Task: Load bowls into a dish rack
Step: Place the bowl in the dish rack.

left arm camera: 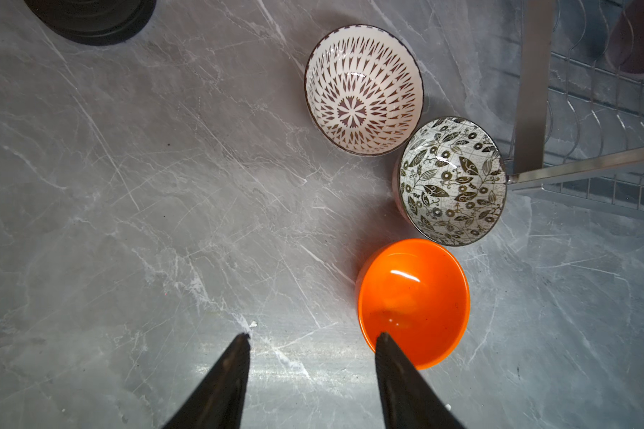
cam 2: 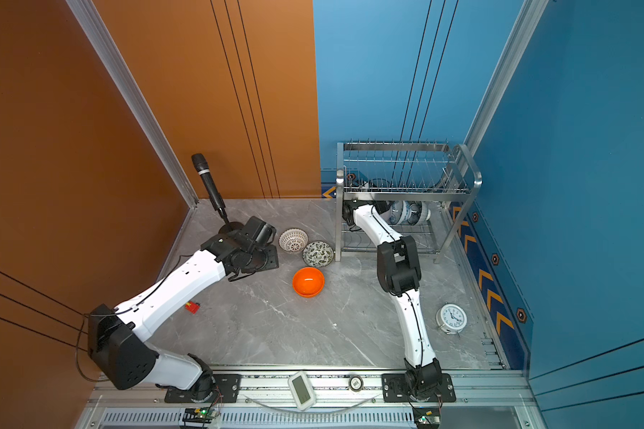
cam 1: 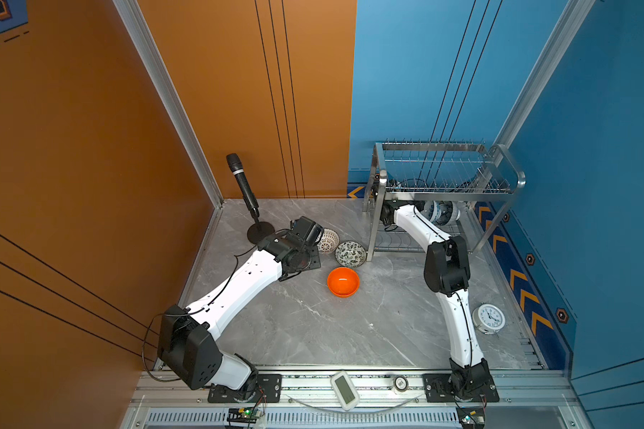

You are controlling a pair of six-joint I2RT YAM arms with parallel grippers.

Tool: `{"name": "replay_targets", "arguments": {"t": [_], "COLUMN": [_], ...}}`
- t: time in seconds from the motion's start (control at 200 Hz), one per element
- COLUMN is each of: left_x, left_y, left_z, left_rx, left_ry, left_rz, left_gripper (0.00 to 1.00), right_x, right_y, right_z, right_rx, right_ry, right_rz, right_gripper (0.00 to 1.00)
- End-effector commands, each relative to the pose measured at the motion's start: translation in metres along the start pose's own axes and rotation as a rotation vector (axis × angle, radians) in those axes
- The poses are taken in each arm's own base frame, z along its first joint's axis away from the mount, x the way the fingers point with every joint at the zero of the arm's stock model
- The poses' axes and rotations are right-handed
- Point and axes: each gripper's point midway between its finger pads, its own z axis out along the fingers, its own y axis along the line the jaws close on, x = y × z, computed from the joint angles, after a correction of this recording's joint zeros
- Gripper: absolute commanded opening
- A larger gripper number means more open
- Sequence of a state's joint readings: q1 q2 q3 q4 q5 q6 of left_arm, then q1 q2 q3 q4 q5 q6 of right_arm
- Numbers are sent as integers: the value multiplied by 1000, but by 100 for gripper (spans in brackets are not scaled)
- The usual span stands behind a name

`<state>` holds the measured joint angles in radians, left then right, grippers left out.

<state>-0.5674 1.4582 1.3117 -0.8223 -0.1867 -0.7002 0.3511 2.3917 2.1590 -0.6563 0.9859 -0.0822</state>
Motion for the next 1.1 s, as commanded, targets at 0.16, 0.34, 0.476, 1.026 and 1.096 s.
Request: {"name": "replay_targets", "arguments": {"t": [0.16, 0.34, 0.476, 1.026, 1.096], "left_x": [3, 4, 5, 11, 11], "left_y": [6, 8, 10, 15, 16], "left_z": [-6, -8, -9, -17, -19], "left_rx": [10, 12, 11, 21, 24], "left_ry": [11, 12, 9, -4, -7], "left_rz": [4, 5, 5, -5, -7], "left_gripper": [56, 56, 56, 56, 56], "right_x": [-6, 1, 7, 33, 39], "right_y": [-3, -1, 1, 4, 4], "right_z": [-30, -32, -34, -51, -53], "right_rx": [-107, -128, -131, -168, -169], "right_ry": [-23, -12, -4, 22, 28], "right_rz": [71, 80, 74, 76, 73], "right_gripper": [94, 95, 95, 95, 95]}}
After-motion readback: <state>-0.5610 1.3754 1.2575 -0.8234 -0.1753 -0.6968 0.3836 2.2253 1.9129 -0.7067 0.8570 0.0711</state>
